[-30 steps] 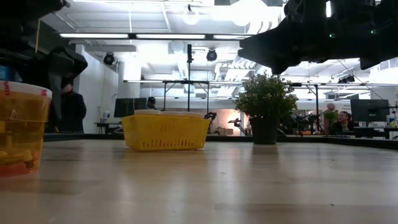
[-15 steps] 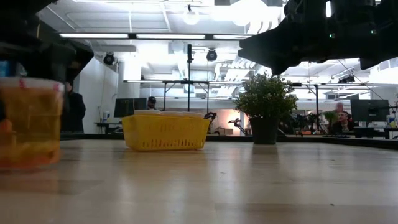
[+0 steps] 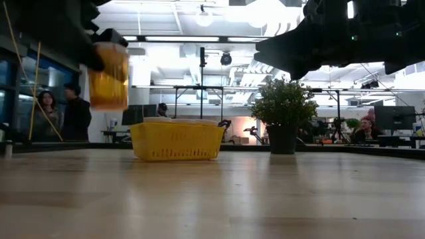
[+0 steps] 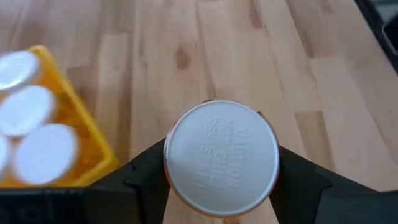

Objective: Pick and place pill bottles into a basket
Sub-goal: Put the yellow pill bottle into the bin

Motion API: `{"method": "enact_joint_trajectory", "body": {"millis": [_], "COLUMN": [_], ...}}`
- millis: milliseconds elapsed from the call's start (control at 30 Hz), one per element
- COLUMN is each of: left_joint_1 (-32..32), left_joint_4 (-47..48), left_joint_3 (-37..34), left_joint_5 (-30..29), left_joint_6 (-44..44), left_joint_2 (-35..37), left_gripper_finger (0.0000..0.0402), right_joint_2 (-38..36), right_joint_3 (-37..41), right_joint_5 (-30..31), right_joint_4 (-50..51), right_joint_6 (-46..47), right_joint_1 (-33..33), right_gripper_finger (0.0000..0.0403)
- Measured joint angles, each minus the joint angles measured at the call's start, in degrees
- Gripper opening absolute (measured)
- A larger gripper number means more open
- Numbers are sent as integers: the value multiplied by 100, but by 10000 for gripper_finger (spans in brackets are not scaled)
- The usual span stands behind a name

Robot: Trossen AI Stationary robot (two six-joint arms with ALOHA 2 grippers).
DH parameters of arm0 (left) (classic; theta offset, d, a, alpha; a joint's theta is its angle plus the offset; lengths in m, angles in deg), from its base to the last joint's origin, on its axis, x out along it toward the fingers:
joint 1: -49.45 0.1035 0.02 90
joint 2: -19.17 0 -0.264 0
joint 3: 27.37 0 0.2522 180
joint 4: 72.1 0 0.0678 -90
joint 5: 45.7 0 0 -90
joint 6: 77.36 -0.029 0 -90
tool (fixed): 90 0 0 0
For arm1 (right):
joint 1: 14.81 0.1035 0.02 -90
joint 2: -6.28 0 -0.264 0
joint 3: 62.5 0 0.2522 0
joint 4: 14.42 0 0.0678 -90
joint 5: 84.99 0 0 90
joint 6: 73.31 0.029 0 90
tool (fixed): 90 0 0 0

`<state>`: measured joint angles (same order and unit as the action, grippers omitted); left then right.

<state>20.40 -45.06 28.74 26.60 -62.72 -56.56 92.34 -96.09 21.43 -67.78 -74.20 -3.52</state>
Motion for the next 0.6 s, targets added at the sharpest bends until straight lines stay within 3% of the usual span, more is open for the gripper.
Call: {"method": "enact_joint_trajectory", "body": {"millis": [300, 600], "left_joint_1": [856, 1899], "left_joint_4": [572, 1201], "left_joint_3": [0, 0], "left_joint_5": [32, -85], "left_joint_6": [-86, 235], "left_joint_2": [1114, 1182], "left_gripper_finger": [245, 250], "right_joint_2": [0, 0], "right_joint_3": [0, -2], "right_joint_5": [748, 1006], "right_joint_4": [-48, 5], "right_joint_6": [-102, -214], "right_joint_1": [-4, -4], "right_gripper_finger": [199, 199]}}
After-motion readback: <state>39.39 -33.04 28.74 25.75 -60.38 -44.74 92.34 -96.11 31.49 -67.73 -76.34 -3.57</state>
